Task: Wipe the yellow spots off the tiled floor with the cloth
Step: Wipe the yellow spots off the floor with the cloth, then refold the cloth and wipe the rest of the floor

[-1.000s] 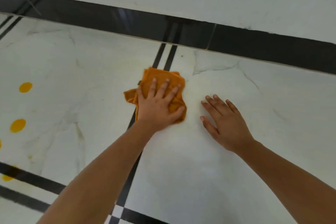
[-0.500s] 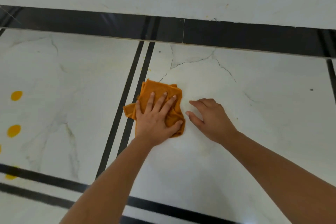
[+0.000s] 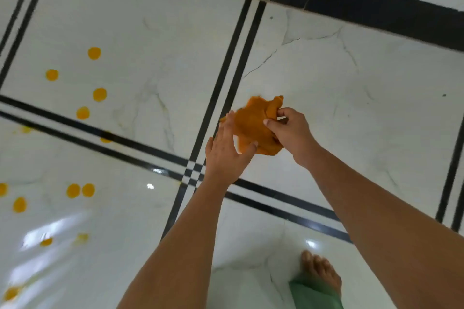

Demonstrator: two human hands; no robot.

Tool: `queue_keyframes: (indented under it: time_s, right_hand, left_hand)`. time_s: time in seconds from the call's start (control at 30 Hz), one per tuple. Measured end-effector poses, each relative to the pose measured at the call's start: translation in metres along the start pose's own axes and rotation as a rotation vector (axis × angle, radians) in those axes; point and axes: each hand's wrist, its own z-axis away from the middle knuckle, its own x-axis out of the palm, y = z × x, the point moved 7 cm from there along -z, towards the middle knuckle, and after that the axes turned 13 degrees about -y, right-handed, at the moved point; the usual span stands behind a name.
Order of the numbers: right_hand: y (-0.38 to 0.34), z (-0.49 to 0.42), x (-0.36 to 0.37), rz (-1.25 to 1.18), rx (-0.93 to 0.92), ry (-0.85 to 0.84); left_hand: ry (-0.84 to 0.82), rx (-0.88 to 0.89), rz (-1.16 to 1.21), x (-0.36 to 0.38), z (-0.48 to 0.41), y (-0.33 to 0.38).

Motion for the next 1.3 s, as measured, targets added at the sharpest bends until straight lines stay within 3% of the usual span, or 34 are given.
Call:
queue_keyframes:
  time_s: [0.27,0.5,0.67,0.9,1.3]
  right_hand:
    - [-0.102,0.186,-0.012,-0.027,-0.037,0.063]
    - [-0.241,0.405,-0.031,0.073,-0.098,0.012]
    - [-0.295,0.516,-0.016,0.044,-0.143,-0.032]
    - [-0.328,0.627,0.075,0.042,-0.215,-0.116]
    - [-0.361,0.73,0.309,0.025,-0.299,-0.189]
  left_hand:
    - [0.101,-0.311,0.526,-0.068,0.178,0.069]
    - [0.307,-0.377,0.915,-0.178,0.384,0.198]
    - [0.422,-0.321,1.077,-0.231,0.496,0.239]
    - [0.518,-0.235,1.034,-0.292,0.626,0.205]
    - [0.649,-0.203,1.02,-0.385,0.806,0.035]
